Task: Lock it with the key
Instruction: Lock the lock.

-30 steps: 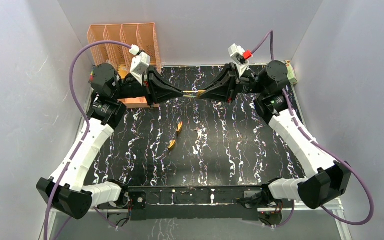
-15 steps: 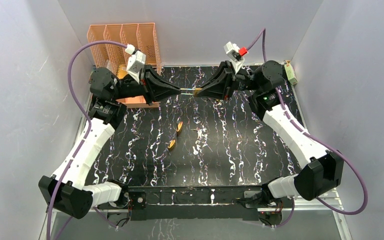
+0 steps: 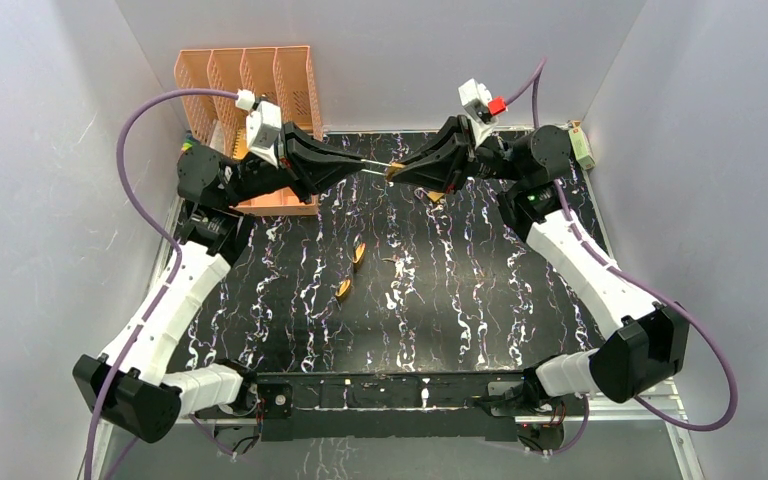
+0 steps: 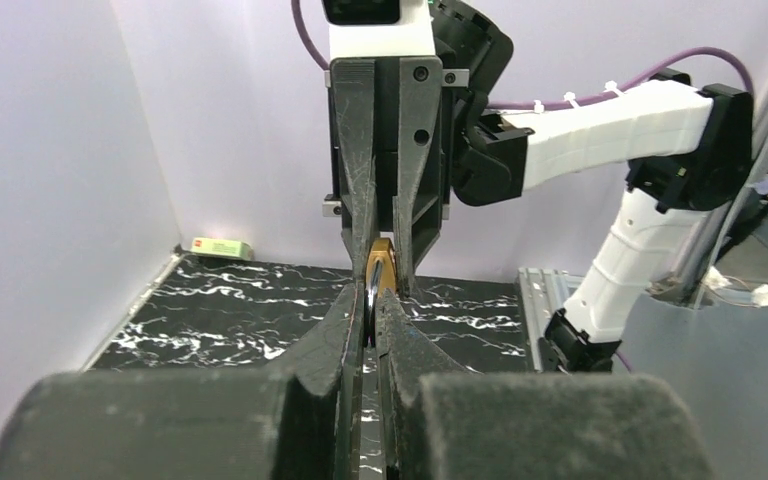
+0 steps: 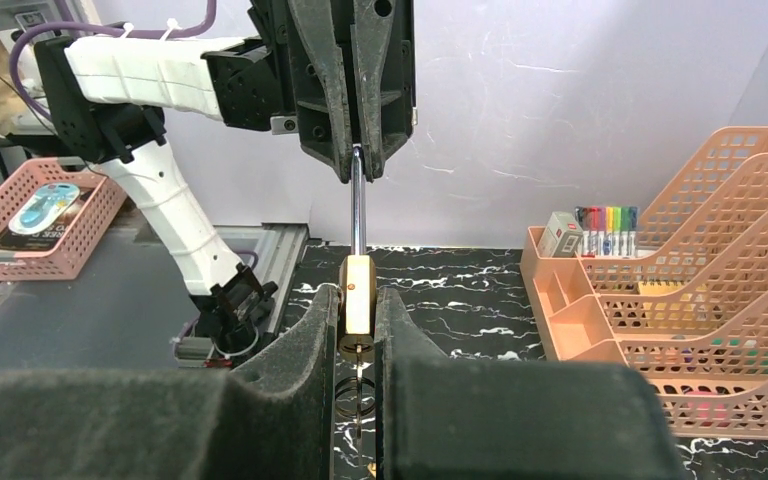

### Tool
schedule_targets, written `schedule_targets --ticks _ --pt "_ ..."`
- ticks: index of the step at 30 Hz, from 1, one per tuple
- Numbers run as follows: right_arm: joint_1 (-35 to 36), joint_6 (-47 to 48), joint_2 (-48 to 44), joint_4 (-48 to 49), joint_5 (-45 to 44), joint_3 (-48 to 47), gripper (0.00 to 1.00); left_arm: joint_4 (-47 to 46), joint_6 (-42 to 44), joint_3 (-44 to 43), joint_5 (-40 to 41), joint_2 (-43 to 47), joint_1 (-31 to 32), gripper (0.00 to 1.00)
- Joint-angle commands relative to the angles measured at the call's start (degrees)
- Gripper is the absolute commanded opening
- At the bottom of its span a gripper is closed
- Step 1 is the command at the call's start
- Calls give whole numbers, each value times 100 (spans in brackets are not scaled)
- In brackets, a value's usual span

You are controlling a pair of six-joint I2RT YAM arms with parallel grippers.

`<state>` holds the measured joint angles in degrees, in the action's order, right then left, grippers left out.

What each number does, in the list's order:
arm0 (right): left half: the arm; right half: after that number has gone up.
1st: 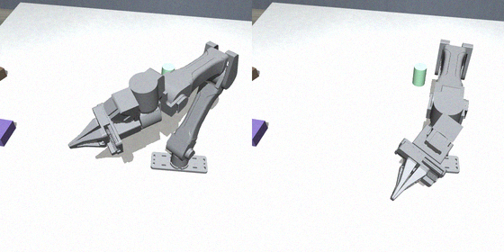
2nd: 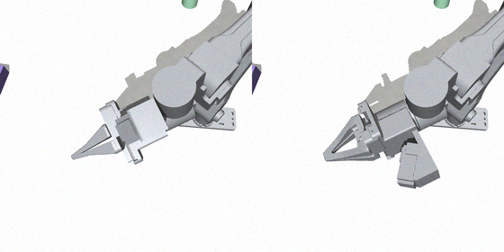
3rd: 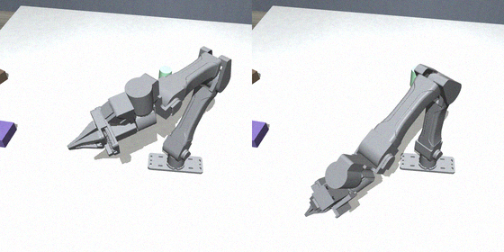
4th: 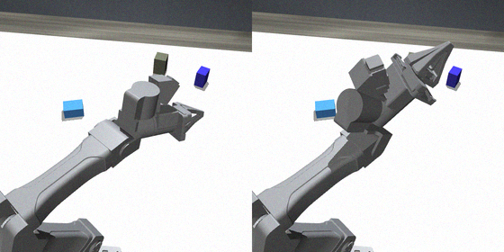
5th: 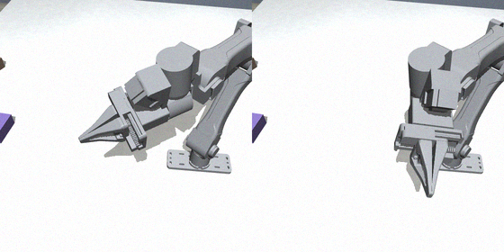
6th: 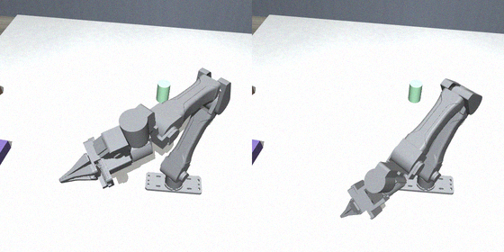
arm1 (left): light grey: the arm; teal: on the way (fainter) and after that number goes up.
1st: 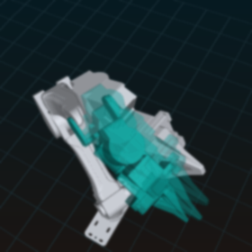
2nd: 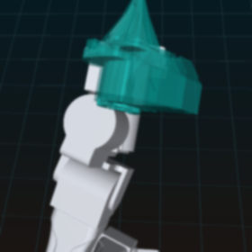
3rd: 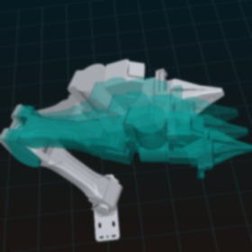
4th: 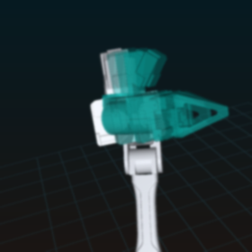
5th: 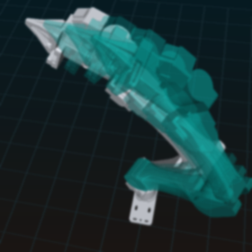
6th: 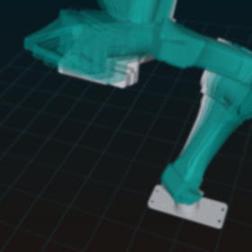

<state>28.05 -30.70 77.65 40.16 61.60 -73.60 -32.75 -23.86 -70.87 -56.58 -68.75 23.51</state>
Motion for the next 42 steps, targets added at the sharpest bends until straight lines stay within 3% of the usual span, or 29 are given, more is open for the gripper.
schedule_targets --ticks 1,11,27,31,37,42 --pt "786 7 143 633 -884 -578 0 1300 625 202 -328 -289 839 0" --pt "772 -2339 993 2154 0 -1342 0 1910 1124 222 -68 -200 840 0" --pt "778 -4164 1811 3266 155 -2270 0 368 42 525 106 -416 1125 0" --pt "775 -3921 1758 3309 75 -2255 0 345 41 583 407 -484 1371 0" --pt "772 -1778 835 2062 -525 -1496 0 139 -276 753 508 -473 1554 0" --pt "772 -1736 812 2078 -597 -1668 0 236 -201 1144 654 -253 1565 0"
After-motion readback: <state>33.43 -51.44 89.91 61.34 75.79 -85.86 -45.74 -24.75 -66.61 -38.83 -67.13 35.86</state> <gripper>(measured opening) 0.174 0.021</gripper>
